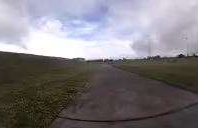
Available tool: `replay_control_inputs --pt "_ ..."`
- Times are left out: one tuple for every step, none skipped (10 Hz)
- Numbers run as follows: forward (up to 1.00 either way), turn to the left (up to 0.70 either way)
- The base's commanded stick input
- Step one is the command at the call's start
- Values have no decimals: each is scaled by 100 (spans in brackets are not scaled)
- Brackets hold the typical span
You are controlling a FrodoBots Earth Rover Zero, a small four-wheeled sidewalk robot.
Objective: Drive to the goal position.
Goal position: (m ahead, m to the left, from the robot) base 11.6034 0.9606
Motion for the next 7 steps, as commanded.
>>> replay_control_inputs --pt "70 0" --pt "70 0" --pt "70 0" --pt "70 0" --pt "70 -3" --pt "70 -11" --pt "70 -26"
